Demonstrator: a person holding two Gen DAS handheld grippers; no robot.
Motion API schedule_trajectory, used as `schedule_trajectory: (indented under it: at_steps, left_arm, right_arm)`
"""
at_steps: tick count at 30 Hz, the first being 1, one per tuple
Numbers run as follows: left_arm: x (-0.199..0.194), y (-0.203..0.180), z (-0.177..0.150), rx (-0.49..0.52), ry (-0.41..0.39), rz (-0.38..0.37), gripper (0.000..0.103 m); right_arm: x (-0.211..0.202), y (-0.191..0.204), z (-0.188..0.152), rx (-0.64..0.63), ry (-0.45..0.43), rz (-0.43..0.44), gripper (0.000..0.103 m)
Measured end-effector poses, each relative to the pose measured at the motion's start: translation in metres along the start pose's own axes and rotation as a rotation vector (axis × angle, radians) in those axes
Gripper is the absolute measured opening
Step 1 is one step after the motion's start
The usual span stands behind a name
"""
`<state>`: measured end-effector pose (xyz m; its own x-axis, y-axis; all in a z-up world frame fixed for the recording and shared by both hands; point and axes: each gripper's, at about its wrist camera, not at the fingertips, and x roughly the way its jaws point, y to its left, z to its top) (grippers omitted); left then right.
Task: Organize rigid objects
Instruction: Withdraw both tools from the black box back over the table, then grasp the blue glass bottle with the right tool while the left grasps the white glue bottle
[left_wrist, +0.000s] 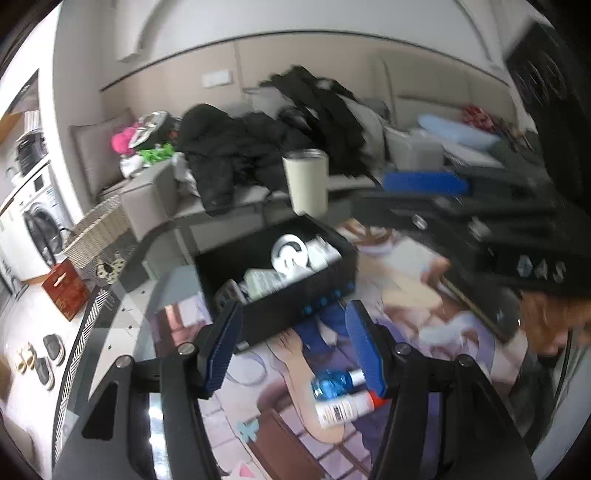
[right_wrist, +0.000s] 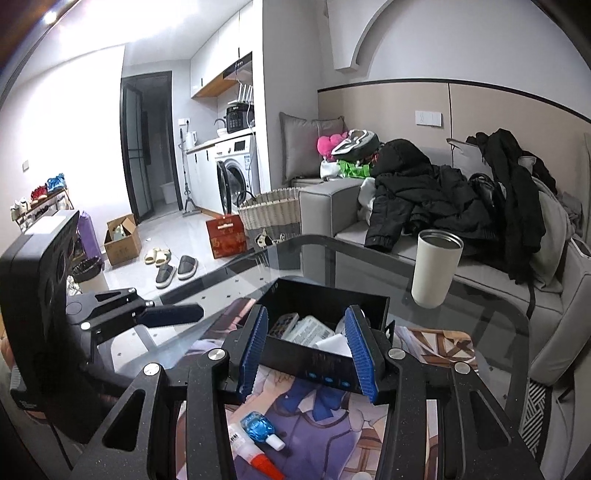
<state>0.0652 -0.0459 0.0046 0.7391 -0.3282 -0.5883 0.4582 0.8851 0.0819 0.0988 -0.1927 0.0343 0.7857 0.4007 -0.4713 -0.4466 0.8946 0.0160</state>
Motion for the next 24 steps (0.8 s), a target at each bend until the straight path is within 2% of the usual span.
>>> schedule_trajectory:
  at_steps: [4,11,14,19,20,22,24]
  left_arm:
    - [0.018,-0.015,-0.017,0.061,0.094,-0.068,0.059]
    - [0.054,-0.034,-0.048,0.147,0.250,-0.109,0.059]
    - [0.057,-0.037,-0.050,0.147,0.253,-0.130,0.061]
    - [0.057,-0.040,-0.053,0.151,0.281,-0.168,0.057]
    - [0.058,-0.040,-0.055,0.149,0.296,-0.183,0.052]
    - [0.059,-0.042,-0.061,0.161,0.331,-0.190,0.033]
    - [0.053,-0.041,-0.067,0.170,0.330,-0.184,0.029]
  right_arm:
    - [0.011,-0.005,-0.010,0.004,0.054,0.001,0.045]
    - [0.037,-0.016,-0.036,0.023,0.185,-0.003,0.045]
    - [0.047,-0.019,-0.045,0.037,0.233,0.008,0.045]
    - [0.054,-0.018,-0.049,0.035,0.249,0.014,0.045]
    - [0.054,-0.019,-0.048,0.034,0.249,0.014,0.045]
    - [0.056,-0.019,-0.048,0.030,0.250,0.014,0.045]
    - [0.055,-0.015,-0.051,0.029,0.255,0.015,0.045]
